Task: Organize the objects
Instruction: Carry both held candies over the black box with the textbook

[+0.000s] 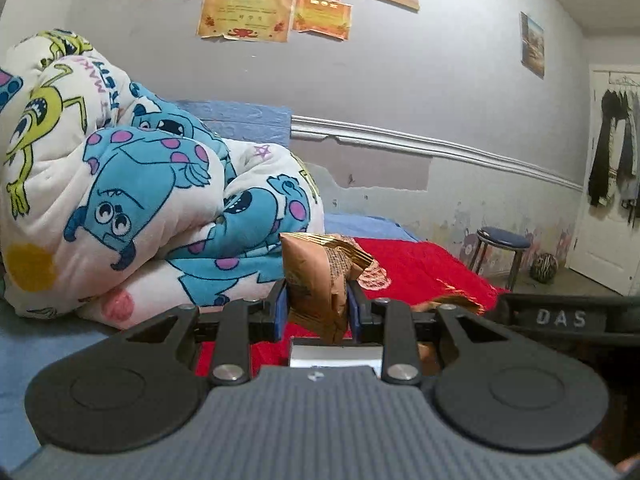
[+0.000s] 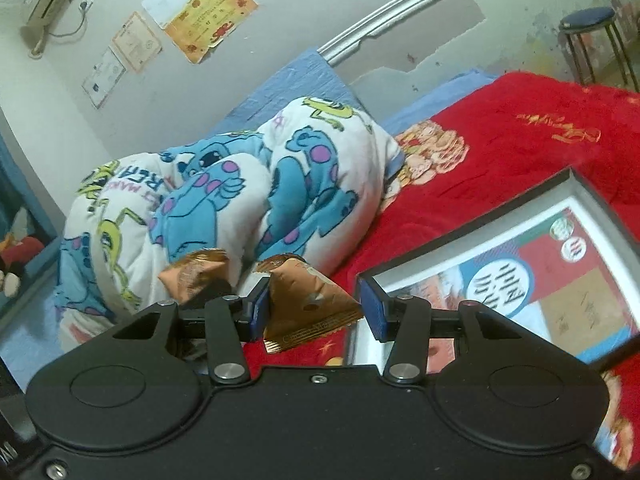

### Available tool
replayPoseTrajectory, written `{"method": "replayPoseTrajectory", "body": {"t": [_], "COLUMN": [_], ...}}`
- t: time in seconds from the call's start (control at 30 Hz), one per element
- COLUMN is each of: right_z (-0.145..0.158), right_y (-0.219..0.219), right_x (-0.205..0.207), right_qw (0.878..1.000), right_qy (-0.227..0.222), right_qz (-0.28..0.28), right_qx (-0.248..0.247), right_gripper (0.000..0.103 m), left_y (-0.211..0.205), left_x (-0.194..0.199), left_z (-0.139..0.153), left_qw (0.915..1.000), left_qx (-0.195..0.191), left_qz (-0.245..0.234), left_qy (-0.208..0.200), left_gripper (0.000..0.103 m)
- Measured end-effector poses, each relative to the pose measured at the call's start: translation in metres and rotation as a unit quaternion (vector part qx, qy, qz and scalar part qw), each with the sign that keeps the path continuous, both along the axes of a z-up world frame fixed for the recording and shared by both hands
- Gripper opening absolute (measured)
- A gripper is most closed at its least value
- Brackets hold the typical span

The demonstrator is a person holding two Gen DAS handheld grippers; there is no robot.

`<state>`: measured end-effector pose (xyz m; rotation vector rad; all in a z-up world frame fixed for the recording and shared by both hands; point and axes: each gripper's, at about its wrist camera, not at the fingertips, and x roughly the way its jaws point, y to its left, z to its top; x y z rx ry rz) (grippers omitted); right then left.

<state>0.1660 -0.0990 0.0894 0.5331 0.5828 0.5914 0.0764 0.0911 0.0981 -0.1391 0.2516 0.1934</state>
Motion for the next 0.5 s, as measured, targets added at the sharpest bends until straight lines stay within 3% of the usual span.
{"method": "replayPoseTrajectory", "body": {"t": [0.33,0.5], "right_z": [-0.022,-0.042], "right_y": [-0.014,-0.024], "right_x": [0.042,0.051], "right_qw": [1.000,0.999], "right_qy": [-0.005,0.016], "right_qz": [-0.020,-0.036], "right_qx": [0.006,-0.006], "right_gripper": [0.046,0.046], "left_y": [0.006,-0.003], "left_x": [0.014,0.022], "left_z": [-0.026,-0.040], "left_qw": [0.9993,0.9981], "left_qx": [-0.022,-0.036], "left_qz": [0.001,-0.014], "left_qy": [0.030,0.049], "left_gripper": [0.034,0.034]}}
